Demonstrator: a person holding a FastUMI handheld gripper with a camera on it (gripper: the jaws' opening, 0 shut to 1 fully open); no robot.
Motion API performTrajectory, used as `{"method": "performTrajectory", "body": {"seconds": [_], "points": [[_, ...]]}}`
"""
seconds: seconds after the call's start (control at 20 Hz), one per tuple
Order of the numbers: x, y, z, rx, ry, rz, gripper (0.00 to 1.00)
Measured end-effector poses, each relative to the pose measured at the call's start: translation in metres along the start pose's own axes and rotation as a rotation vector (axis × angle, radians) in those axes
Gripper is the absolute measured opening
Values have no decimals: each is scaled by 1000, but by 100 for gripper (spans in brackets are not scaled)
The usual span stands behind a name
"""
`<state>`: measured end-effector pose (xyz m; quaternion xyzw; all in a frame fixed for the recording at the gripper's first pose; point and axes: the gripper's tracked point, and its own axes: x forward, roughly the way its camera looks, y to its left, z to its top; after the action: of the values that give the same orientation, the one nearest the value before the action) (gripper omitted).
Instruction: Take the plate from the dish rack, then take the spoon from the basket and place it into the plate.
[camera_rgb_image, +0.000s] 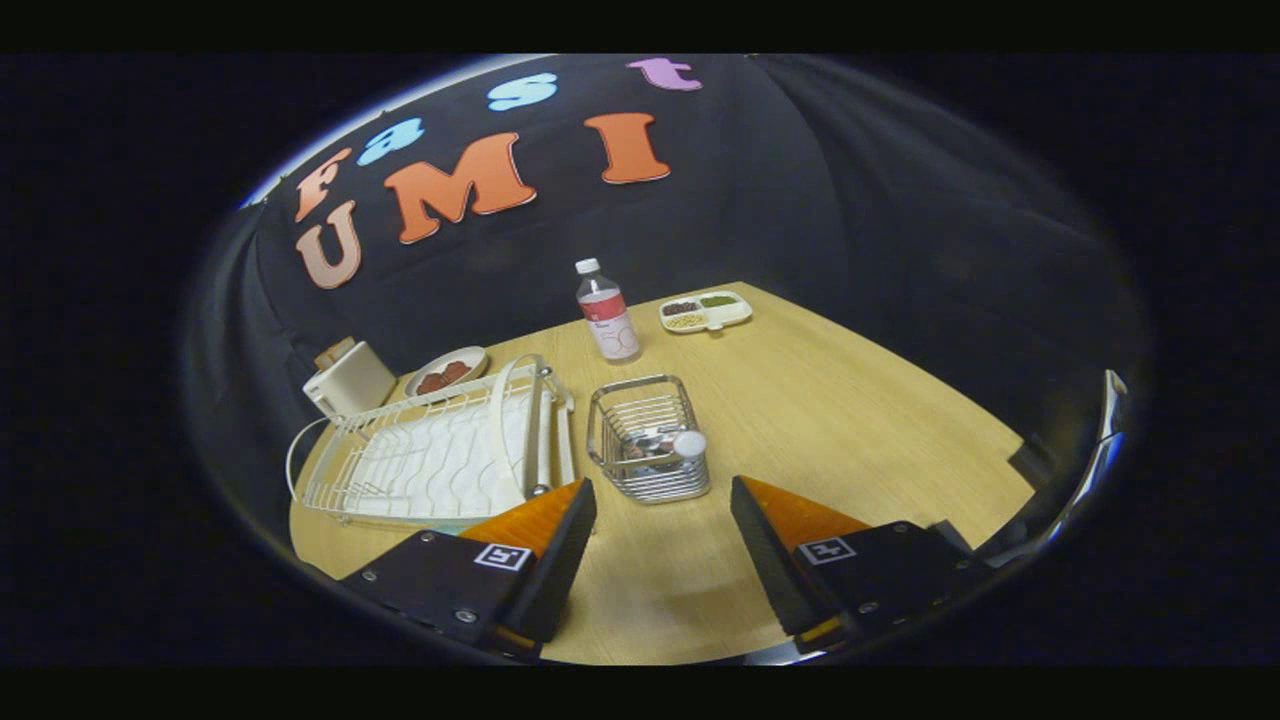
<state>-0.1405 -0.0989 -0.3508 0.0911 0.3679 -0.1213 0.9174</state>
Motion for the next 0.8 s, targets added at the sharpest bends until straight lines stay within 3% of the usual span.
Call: {"method": "performTrajectory", "body": {"seconds": [0.25,0.4,0.7,0.8], "points": [[23,0,19,-94,-72,-18,73],[33,0,17,-189,-72,-42,55],[35,15,14,-203,-54,-8,21],[34,15,16,-219,-49,-10,14]]}}
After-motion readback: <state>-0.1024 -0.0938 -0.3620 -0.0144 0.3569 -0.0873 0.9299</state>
